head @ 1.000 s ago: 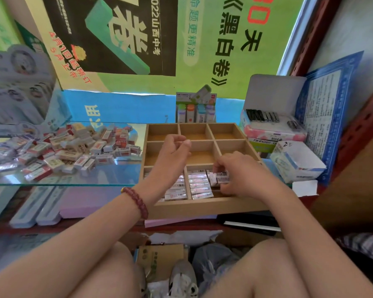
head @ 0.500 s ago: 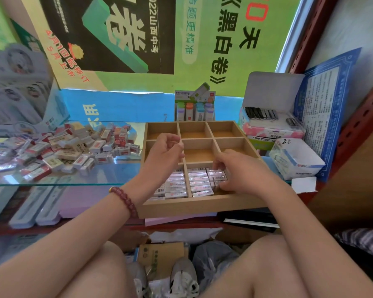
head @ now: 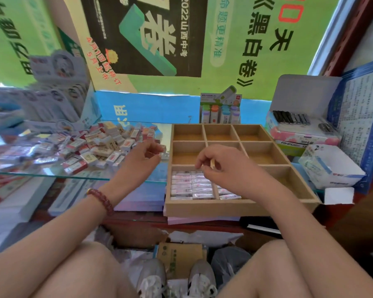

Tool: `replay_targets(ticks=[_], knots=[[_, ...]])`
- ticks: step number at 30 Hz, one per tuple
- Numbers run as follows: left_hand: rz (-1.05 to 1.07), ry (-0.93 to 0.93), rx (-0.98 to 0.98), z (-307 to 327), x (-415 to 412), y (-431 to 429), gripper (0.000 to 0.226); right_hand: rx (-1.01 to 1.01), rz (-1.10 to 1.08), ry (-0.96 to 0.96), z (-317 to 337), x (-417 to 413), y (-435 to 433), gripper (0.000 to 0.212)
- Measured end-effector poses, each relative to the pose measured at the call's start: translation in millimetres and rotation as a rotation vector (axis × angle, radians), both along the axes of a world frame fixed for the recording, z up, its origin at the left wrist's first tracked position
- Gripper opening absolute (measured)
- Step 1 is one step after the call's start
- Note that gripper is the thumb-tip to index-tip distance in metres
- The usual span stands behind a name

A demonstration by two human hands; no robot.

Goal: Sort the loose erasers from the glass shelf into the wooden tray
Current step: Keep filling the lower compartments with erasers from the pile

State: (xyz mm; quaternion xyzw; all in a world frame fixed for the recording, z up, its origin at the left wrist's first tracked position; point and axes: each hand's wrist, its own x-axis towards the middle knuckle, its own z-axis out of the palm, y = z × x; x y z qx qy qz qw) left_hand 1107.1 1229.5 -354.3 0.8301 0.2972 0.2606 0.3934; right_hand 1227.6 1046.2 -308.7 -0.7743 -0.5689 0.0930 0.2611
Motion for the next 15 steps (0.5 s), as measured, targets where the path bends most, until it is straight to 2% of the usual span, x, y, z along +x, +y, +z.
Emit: replay_targets(ticks=[2, 6, 11, 13, 15], knots=[[0.057, 0.096, 0.123, -10.8, -23.1, 21.8, 0.017, -0.015, 0.063, -0.022, -0.4, -14.0, 16.0, 0.016], [0.165, 0.247, 0.295, -25.7, -61.2, 54.5, 0.035, -0.054, 0.14, -0.063, -1.3, -33.7, 48.2, 0.017], [0.16, 0.373, 0.369, -32.1, -72.6, 58.3, 0.045, 0.001, 0.105, -0.075, -13.3, -47.4, 92.7, 0.018], [0.14, 0.414, 0.398, -35.0, -71.5, 57.8, 0.049, -0.011, 0.082, -0.098, -24.7, -49.2, 109.4, 0.024], [0.155, 0.414, 0.416, -36.8, -69.8, 56.3, 0.048, -0.082, 0.062, -0.202, -37.3, -48.4, 123.7, 0.037]])
